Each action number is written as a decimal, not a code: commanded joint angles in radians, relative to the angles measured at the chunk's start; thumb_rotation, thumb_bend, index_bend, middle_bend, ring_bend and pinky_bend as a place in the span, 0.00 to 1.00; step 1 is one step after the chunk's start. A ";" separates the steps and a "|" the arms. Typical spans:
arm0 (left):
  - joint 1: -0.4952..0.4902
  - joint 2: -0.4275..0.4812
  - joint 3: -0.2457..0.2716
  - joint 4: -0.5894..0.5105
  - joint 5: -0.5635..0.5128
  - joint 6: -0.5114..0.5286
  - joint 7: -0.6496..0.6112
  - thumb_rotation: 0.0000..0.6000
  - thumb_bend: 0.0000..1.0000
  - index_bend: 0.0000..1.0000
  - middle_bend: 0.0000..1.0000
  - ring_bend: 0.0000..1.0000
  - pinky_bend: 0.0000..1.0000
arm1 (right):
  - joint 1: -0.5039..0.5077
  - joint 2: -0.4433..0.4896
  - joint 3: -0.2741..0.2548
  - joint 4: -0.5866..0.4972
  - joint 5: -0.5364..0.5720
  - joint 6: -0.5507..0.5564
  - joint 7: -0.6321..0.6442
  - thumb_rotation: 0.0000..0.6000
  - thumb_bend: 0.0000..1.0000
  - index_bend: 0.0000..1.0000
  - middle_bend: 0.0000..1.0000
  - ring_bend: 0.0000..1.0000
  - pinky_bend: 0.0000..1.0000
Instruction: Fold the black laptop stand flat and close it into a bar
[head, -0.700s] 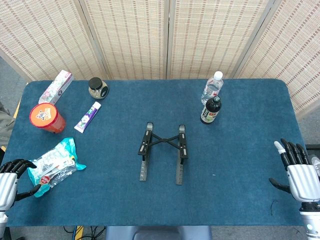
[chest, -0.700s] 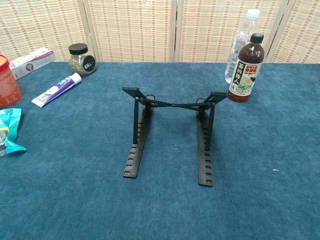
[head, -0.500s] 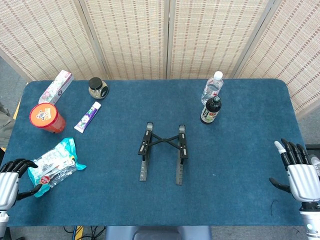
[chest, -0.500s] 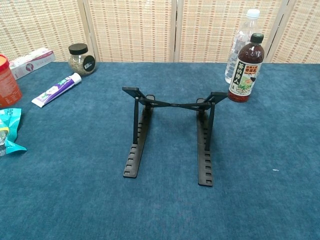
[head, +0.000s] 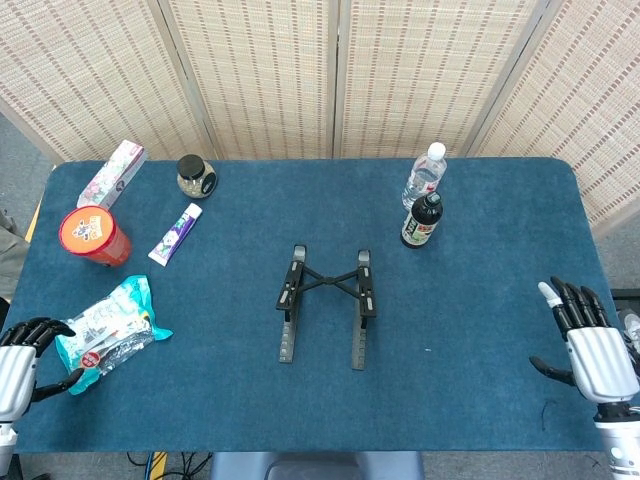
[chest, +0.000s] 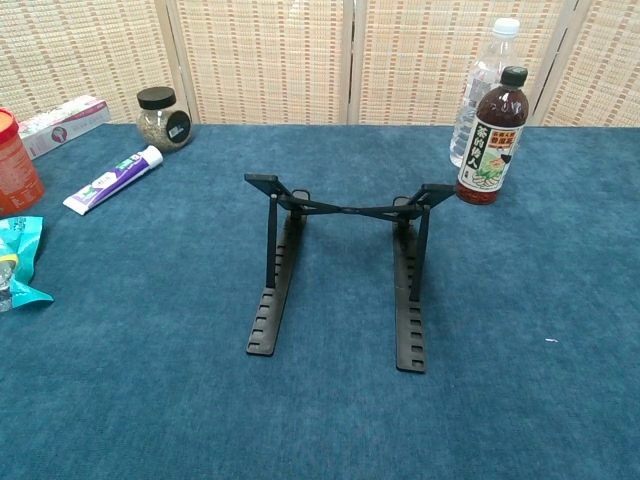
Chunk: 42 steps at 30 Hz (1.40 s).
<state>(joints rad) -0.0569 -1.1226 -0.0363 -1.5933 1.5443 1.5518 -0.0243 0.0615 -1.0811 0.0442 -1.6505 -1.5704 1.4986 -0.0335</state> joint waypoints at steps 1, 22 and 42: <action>0.003 -0.001 0.001 0.001 0.000 0.005 -0.002 1.00 0.11 0.37 0.33 0.21 0.19 | 0.026 0.017 -0.010 -0.017 -0.027 -0.036 0.037 1.00 0.02 0.00 0.04 0.00 0.00; 0.024 0.022 0.004 -0.040 -0.001 0.030 0.028 1.00 0.11 0.37 0.33 0.21 0.19 | 0.367 0.059 -0.100 -0.069 -0.288 -0.415 0.412 1.00 0.02 0.00 0.18 0.04 0.18; 0.030 0.027 0.002 -0.049 -0.007 0.031 0.039 1.00 0.11 0.37 0.33 0.21 0.19 | 0.600 -0.146 -0.113 0.026 -0.292 -0.594 0.514 1.00 0.02 0.00 0.18 0.04 0.19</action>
<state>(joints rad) -0.0271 -1.0959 -0.0343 -1.6424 1.5374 1.5825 0.0148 0.6522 -1.2138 -0.0744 -1.6347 -1.8728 0.9133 0.4784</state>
